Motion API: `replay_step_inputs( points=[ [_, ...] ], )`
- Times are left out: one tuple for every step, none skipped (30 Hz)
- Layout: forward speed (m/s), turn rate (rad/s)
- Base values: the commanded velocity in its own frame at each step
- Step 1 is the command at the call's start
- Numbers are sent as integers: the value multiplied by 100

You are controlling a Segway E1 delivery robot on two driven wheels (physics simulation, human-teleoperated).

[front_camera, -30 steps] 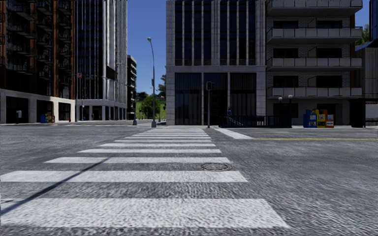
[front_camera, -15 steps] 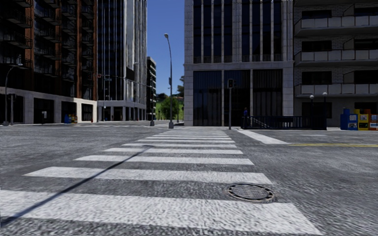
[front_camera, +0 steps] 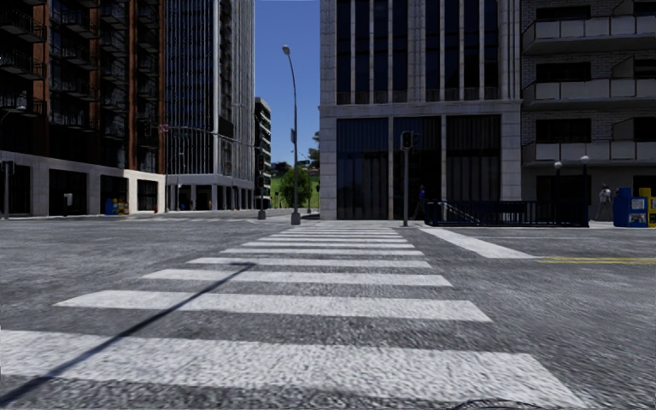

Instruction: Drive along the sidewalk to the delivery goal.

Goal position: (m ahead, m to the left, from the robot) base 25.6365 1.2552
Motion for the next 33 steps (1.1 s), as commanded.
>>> replay_step_inputs(
  points=[
    [200,0],
    [200,0],
    [200,0],
    [200,0],
    [200,0],
    [200,0],
    [200,0],
    [200,0],
    [200,0],
    [200,0],
    [200,0],
    [200,0],
    [200,0],
    [200,0],
    [200,0],
    [200,-13],
    [200,-25],
    [200,-31],
    [200,-44],
    [200,-49],
    [200,-49],
    [200,-50],
    [200,-1],
    [200,0],
    [200,0],
    [200,0],
    [200,0],
    [200,0],
    [200,0],
    [200,0],
    [200,0],
    [200,0],
    [200,0]
  ],
)
